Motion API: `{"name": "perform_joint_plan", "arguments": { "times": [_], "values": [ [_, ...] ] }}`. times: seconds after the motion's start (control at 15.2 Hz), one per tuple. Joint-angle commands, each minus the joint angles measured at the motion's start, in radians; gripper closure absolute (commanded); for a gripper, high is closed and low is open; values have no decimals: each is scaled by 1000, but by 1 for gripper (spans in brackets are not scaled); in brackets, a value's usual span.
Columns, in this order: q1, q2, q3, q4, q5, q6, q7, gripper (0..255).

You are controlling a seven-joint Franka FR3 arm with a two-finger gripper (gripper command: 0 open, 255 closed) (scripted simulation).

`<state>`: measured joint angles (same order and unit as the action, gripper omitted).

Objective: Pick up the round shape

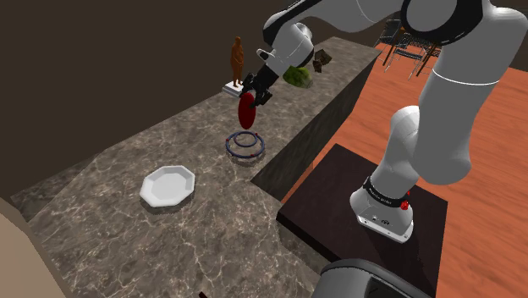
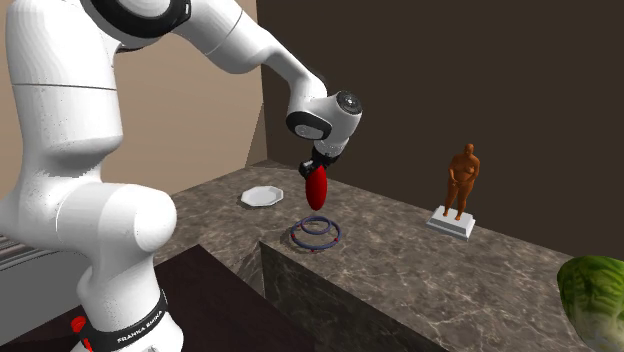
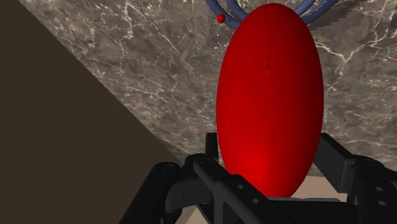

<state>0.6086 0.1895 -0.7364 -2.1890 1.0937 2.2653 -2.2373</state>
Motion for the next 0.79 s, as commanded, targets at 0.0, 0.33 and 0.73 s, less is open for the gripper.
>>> {"name": "perform_joint_plan", "arguments": {
  "times": [0.0, 0.33, 0.73],
  "values": [
    [0, 2, 0, -2, 1, 0, -3, 255],
    [15, -56, -15, 4, -74, -6, 67, 255],
    [28, -121, -26, 17, -163, -18, 152, 255]
  ]
}}
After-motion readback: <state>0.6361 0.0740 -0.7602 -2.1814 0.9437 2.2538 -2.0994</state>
